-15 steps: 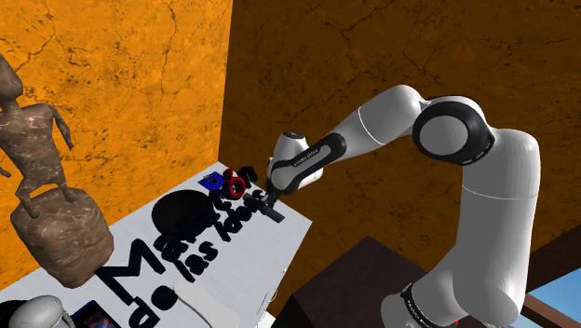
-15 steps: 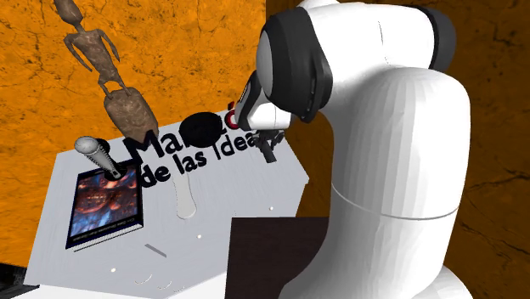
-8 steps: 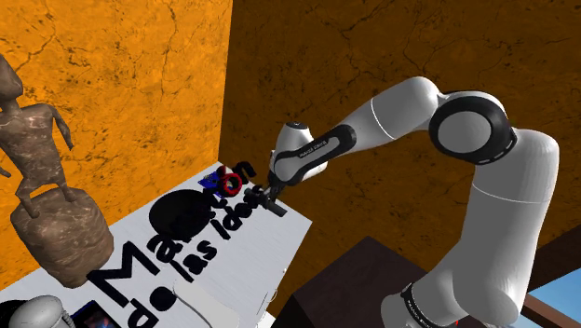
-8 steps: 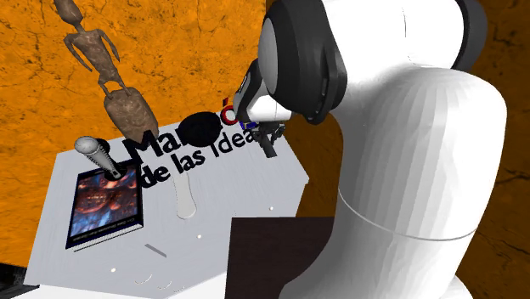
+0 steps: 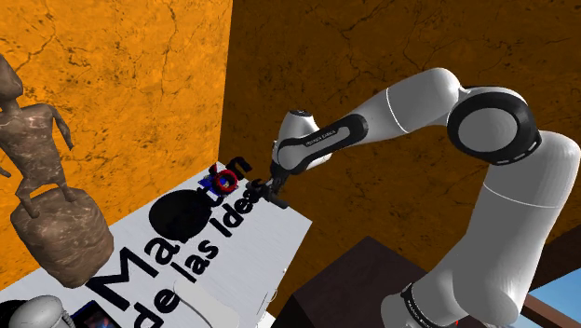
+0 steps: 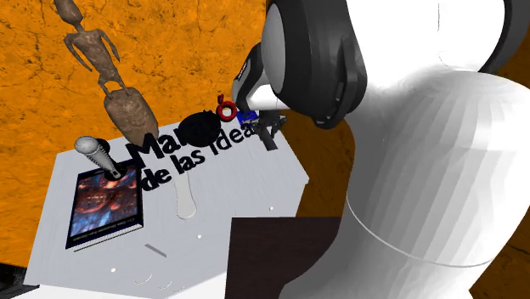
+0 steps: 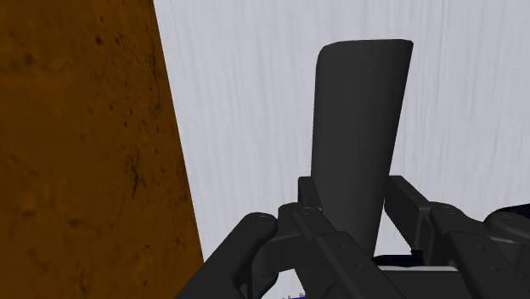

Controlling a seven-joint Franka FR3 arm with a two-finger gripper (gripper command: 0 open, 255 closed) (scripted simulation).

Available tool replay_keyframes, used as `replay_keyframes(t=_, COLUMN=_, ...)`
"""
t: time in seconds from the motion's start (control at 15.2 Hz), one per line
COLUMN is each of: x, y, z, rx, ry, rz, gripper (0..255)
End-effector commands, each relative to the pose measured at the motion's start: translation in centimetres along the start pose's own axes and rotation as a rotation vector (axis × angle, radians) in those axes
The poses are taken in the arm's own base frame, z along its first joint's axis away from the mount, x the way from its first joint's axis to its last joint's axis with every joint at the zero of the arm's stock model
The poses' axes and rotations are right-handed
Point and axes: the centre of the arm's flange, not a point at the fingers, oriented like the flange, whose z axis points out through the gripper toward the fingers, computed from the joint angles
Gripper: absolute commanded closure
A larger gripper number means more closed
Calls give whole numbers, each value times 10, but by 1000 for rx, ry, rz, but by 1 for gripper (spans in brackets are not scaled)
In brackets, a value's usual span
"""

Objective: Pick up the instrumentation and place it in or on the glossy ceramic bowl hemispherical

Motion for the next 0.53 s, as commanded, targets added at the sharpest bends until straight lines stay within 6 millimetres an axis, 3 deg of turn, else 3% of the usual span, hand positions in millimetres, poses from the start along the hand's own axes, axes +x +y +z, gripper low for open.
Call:
replay_keyframes(t=0.0, x=0, y=-1, z=-12, rx=0, ry=1, rz=0, gripper=255)
replay_keyframes(t=0.46, x=-1, y=-4, z=-48, rx=0, ry=1, rz=0, gripper=255)
